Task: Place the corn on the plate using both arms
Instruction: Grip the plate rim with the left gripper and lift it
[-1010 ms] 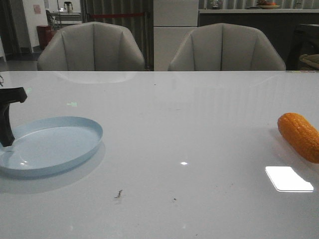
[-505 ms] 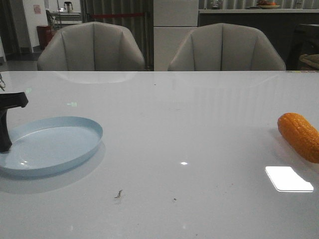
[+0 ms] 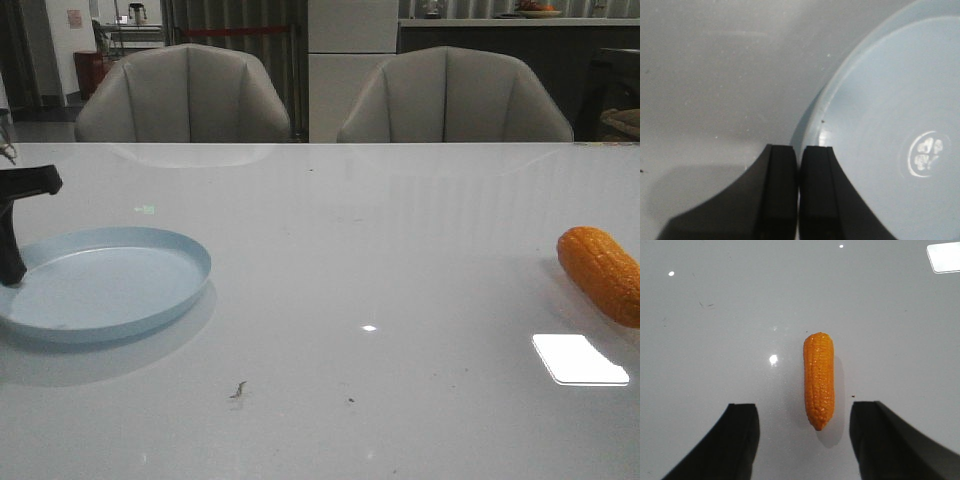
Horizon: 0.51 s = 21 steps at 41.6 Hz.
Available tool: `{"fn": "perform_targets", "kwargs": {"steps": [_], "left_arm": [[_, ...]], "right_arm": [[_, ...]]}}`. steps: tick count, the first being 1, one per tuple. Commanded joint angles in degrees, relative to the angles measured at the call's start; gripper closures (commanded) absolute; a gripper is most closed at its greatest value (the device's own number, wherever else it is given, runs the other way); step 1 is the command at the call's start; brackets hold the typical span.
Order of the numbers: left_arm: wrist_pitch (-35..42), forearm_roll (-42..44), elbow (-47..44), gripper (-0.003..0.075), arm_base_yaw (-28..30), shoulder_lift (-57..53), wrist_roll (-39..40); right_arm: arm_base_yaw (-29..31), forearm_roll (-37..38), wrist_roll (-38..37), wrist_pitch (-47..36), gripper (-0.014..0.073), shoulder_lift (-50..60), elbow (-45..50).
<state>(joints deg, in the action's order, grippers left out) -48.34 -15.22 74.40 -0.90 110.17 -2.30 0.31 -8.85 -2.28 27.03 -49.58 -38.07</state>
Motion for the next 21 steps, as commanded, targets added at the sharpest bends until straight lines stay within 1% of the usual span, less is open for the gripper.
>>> {"fn": "perform_targets", "kwargs": {"steps": [1,8,12,21], "left_arm": [[-1.2,-3.8,5.0,0.0627,-0.1,-3.1,0.3],[-4.8,-9.4,12.7,0.0627,-0.3,-3.1,0.3],[-6.1,-11.6,16.9,0.0627,-1.3,-3.1,0.3],[-6.3,-15.9,22.9,0.0627,-7.5,-3.1,0.3]], "right_arm": [[0.3,0.1,0.3,-3.9,0.0085,0.2,-2.0],[0.3,0.1,0.3,-3.9,0.0085,0.2,-2.0],[0.3,0.1,0.3,-3.9,0.0085,0.2,-2.0],[0.3,0.1,0.3,-3.9,0.0085,0.2,-2.0]]}}
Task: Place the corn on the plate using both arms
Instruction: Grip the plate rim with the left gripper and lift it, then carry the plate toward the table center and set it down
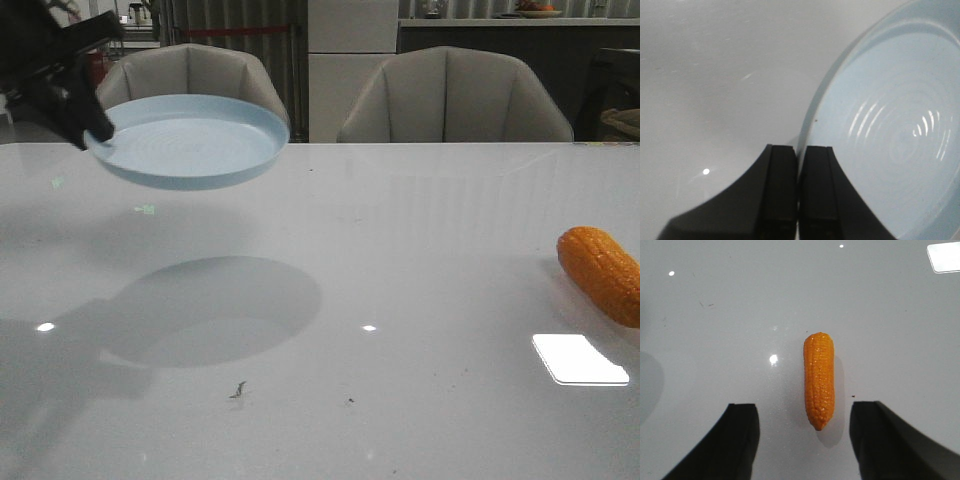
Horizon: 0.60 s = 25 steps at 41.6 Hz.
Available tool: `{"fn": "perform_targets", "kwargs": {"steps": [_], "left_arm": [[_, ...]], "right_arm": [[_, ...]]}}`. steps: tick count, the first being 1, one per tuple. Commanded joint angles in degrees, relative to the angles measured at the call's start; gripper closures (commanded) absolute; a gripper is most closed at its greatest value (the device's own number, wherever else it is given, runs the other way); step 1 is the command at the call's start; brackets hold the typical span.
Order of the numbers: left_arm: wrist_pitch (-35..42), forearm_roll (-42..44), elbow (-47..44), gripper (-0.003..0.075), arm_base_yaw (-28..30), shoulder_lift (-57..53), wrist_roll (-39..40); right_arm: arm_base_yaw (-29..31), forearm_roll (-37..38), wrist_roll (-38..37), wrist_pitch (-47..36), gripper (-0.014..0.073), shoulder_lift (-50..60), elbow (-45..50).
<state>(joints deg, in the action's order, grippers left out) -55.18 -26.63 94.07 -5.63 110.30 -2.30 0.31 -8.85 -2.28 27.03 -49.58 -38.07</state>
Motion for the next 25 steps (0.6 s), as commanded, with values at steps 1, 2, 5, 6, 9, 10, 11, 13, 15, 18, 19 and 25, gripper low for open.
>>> {"fn": "perform_targets", "kwargs": {"steps": [1,2,5,6,9,10,11,13,15,18,19,25], "left_arm": [[0.7,-4.8,3.4,0.0627,-3.5,-3.2,0.3],[0.8,-5.1,3.4,0.0627,-4.3,-3.2,0.3],[0.9,-5.1,3.4,0.0625,-7.1,-3.1,0.5],[0.7,-5.1,3.4,0.0625,-8.0,-3.1,0.9],[0.5,-5.1,3.3,0.0625,-10.2,-2.7,1.2],[0.6,-5.1,3.2,0.0625,-10.8,-2.4,1.2],[0.5,-5.1,3.1,0.0625,-11.6,-2.3,1.2],[0.4,-5.1,3.1,0.0625,-12.7,-1.7,1.2],[0.1,-5.1,3.1,0.0625,-13.9,-1.0,1.2],[-0.5,-5.1,3.1,0.0625,-15.3,0.1,1.3],[-0.8,-5.0,3.1,0.0625,-15.8,0.5,1.2],[-2.1,-4.8,3.0,0.0625,-17.8,3.4,1.2]], "right_arm": [[0.3,0.1,0.3,-3.9,0.0085,0.2,-2.0],[0.3,0.1,0.3,-3.9,0.0085,0.2,-2.0],[0.3,0.1,0.3,-3.9,0.0085,0.2,-2.0],[0.3,0.1,0.3,-3.9,0.0085,0.2,-2.0],[0.3,0.1,0.3,-3.9,0.0085,0.2,-2.0],[0.3,0.1,0.3,-3.9,0.0085,0.2,-2.0],[0.3,0.1,0.3,-3.9,0.0085,0.2,-2.0],[0.3,0.1,0.3,-3.9,0.0085,0.2,-2.0],[0.3,0.1,0.3,-3.9,0.0085,0.2,-2.0],[0.3,0.1,0.3,-3.9,0.0085,0.2,-2.0],[0.3,0.1,0.3,-3.9,0.0085,0.2,-2.0],[0.3,0.1,0.3,-3.9,0.0085,0.2,-2.0]]}}
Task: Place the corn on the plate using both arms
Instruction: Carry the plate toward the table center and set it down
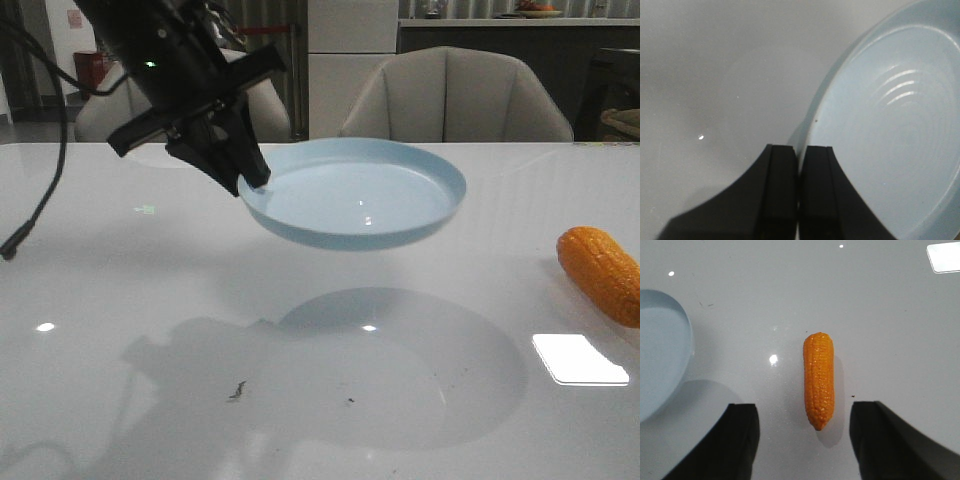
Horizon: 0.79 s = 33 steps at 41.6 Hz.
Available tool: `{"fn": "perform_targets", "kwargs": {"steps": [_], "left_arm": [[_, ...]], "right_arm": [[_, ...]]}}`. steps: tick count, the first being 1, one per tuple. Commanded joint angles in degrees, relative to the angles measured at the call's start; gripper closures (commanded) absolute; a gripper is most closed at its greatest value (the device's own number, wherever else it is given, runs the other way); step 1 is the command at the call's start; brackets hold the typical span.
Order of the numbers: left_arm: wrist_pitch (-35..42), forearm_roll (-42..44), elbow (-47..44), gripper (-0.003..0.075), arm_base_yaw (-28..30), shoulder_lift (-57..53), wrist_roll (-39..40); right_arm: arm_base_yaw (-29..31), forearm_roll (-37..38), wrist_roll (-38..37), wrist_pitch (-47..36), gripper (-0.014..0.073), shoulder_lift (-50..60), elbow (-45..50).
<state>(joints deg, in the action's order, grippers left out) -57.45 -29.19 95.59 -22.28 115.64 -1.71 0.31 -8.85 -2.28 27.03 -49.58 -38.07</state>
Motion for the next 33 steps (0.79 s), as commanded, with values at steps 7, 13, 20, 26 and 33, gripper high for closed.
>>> {"fn": "perform_targets", "kwargs": {"steps": [7,13,20,26,33], "left_arm": [[0.0,4.5,1.4,0.0625,-3.7,0.3,0.6],[0.0,8.6,1.4,0.0625,-5.4,2.4,0.6],[-0.2,9.6,1.4,0.0589,-6.3,3.6,0.5],[-1.0,12.6,1.7,0.0435,-6.7,3.6,0.2],[-2.7,15.6,4.3,0.0304,-6.7,3.6,0.2]], "right_arm": [[0.3,0.1,0.3,-3.9,0.0085,0.2,-2.0],[0.3,0.1,0.3,-3.9,0.0085,0.2,-2.0],[0.3,0.1,0.3,-3.9,0.0085,0.2,-2.0],[0.3,0.1,0.3,-3.9,0.0085,0.2,-2.0],[0.3,0.1,0.3,-3.9,0.0085,0.2,-2.0]]}}
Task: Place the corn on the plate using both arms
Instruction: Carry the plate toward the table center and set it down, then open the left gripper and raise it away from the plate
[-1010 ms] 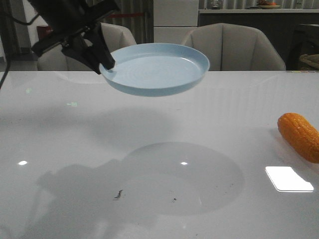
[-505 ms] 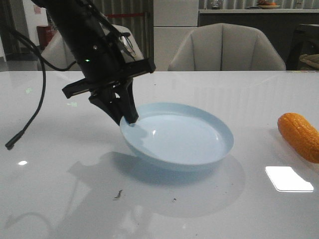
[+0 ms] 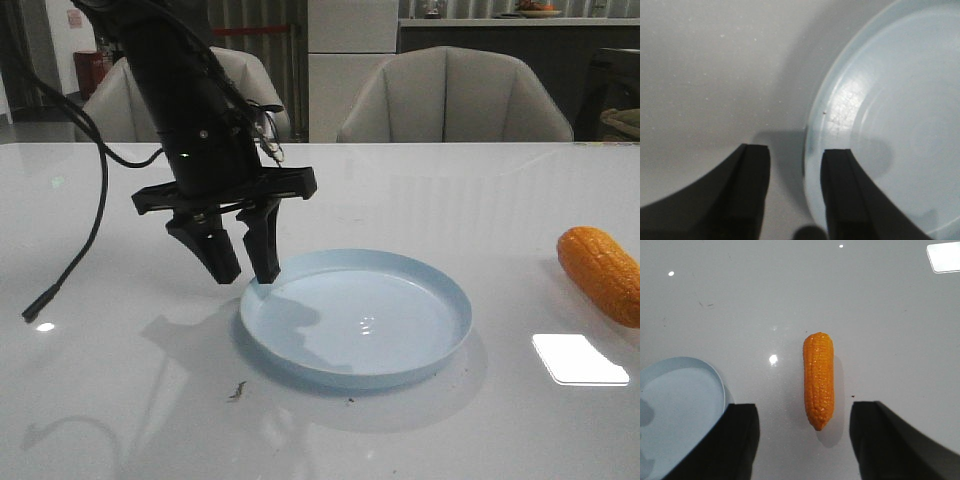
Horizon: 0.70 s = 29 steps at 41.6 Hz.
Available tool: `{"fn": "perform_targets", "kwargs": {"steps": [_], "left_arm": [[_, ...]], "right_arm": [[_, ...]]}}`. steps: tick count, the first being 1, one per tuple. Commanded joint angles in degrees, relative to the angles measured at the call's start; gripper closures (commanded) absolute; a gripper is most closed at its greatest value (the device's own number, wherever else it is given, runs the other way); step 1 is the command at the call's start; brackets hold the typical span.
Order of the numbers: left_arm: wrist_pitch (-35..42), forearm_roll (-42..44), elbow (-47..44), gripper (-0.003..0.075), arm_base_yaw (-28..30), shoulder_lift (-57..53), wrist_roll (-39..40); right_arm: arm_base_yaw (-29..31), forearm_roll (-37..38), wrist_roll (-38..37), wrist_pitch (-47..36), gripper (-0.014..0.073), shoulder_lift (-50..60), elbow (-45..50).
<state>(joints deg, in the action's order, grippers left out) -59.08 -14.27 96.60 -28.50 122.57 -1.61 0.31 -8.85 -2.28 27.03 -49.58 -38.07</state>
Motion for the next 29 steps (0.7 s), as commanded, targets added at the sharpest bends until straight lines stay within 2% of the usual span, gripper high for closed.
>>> {"fn": "perform_targets", "kwargs": {"steps": [1,9,12,20,24,29], "left_arm": [[-1.8,0.9,4.2,0.0305,-0.4,-3.3,0.1],[-10.9,5.3,16.5,0.0305,-0.4,-3.6,-1.8],[-11.5,7.2,21.7,0.0305,-0.4,-4.2,-1.8],[-5.0,12.8,31.5,0.0315,-0.4,-9.1,-1.8],[-1.9,15.5,32.2,0.032,-0.4,-13.4,-1.8],[-1.7,22.3,32.0,0.0342,-0.4,-18.3,-1.6]], "right_arm": [[0.3,0.1,0.3,-3.9,0.0085,0.2,-2.0],[0.3,0.1,0.3,-4.7,0.0085,0.2,-2.0],[0.3,0.1,0.3,-4.4,0.0085,0.2,-2.0],[0.3,0.1,0.3,-4.1,0.0085,0.2,-2.0],[0.3,0.1,0.3,-4.1,0.0085,0.2,-2.0],[0.3,0.1,0.3,-4.1,0.0085,0.2,-2.0]]}}
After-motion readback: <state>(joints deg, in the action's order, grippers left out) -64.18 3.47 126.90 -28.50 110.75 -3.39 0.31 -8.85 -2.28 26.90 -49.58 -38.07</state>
